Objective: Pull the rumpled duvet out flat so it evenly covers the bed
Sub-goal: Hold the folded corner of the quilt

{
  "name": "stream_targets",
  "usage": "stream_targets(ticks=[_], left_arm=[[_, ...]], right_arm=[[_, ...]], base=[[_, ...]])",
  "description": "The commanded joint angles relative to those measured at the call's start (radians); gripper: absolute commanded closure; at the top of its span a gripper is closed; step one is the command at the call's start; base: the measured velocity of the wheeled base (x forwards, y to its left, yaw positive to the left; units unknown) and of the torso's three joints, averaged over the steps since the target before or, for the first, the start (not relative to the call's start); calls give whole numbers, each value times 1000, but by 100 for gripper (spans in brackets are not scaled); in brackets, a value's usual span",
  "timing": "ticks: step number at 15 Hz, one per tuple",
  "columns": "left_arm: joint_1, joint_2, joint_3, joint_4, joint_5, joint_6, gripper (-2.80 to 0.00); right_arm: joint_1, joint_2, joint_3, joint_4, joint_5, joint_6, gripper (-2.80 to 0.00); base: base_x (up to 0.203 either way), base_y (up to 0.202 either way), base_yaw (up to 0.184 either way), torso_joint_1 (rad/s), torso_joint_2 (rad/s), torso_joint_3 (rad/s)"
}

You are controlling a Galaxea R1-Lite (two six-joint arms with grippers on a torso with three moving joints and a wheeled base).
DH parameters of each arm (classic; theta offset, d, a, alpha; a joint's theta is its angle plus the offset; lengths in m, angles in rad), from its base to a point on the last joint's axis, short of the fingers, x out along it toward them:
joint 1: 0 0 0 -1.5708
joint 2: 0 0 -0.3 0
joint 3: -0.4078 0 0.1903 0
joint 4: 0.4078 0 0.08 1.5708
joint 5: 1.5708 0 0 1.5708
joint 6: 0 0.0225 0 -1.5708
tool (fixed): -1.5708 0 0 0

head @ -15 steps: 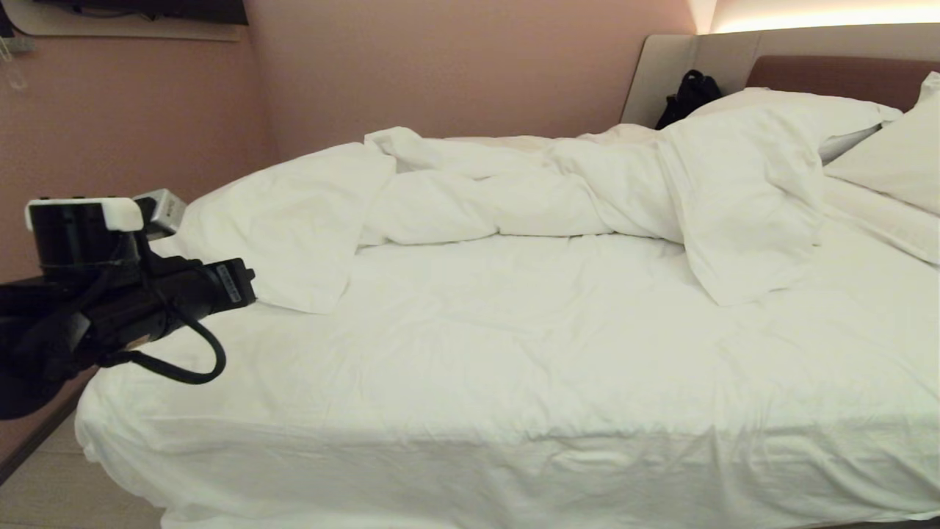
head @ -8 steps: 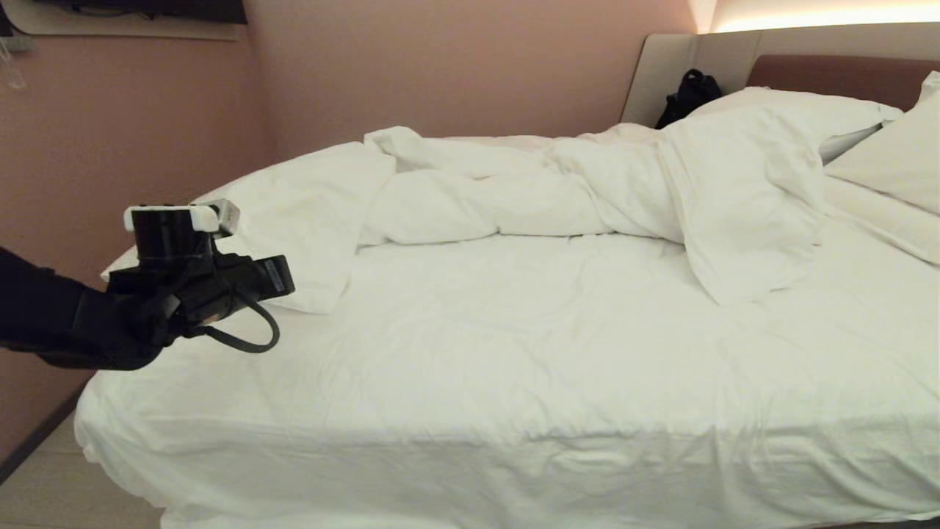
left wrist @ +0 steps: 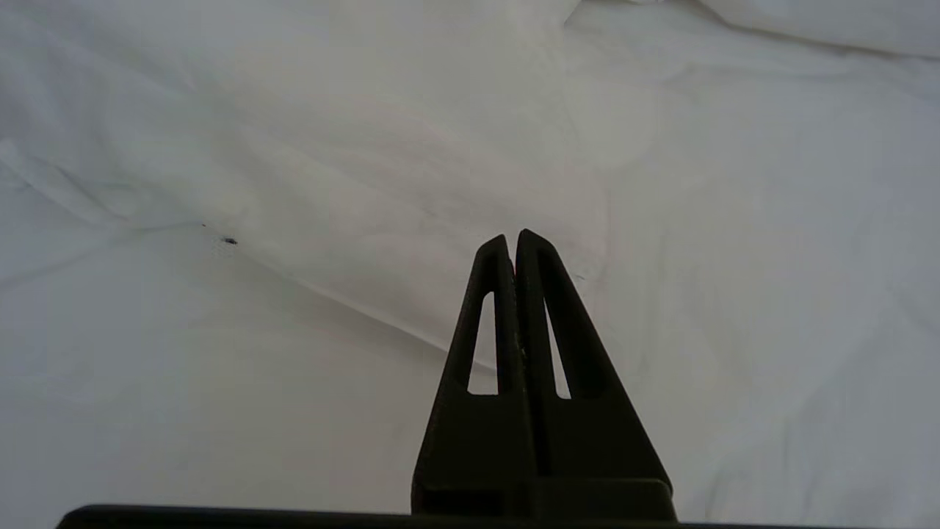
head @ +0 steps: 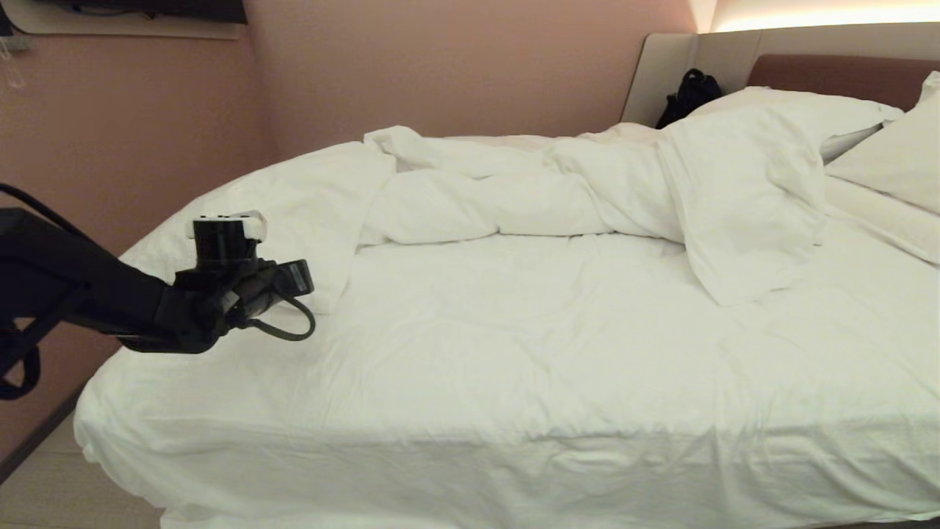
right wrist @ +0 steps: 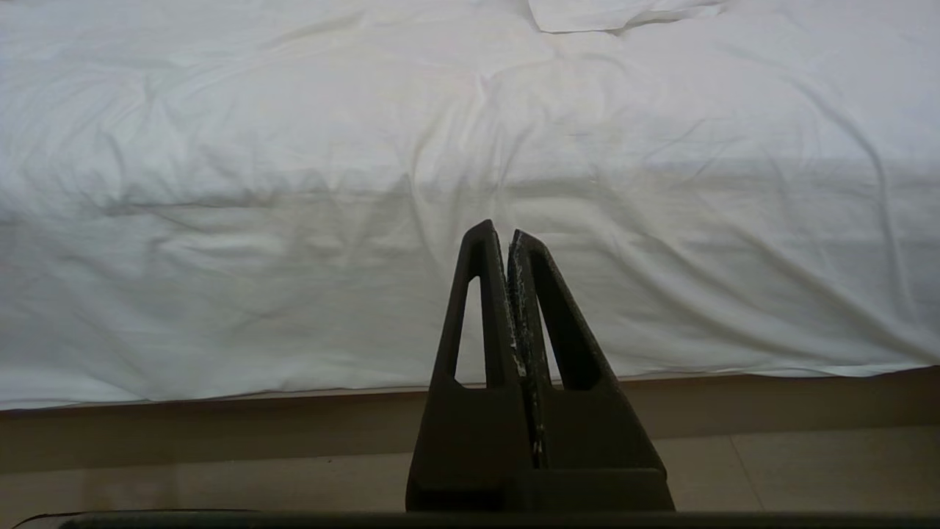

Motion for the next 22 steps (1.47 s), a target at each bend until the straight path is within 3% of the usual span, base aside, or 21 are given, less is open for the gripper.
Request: stream_targets(ticks=[1, 12, 22], left_arm=[[-17, 41, -15, -4, 13, -2, 0], [-19, 164, -158, 12, 35, 2, 0], [-39, 176, -200, 80, 94, 2, 0]], right_arm=[[0, 0, 0, 0, 0, 0, 0], [0, 0, 0, 0, 0, 0, 0], [0, 0, 0, 0, 0, 0, 0]], base=[[0, 0, 0, 0, 0, 0], [0, 0, 0, 0, 0, 0], [0, 0, 0, 0, 0, 0]])
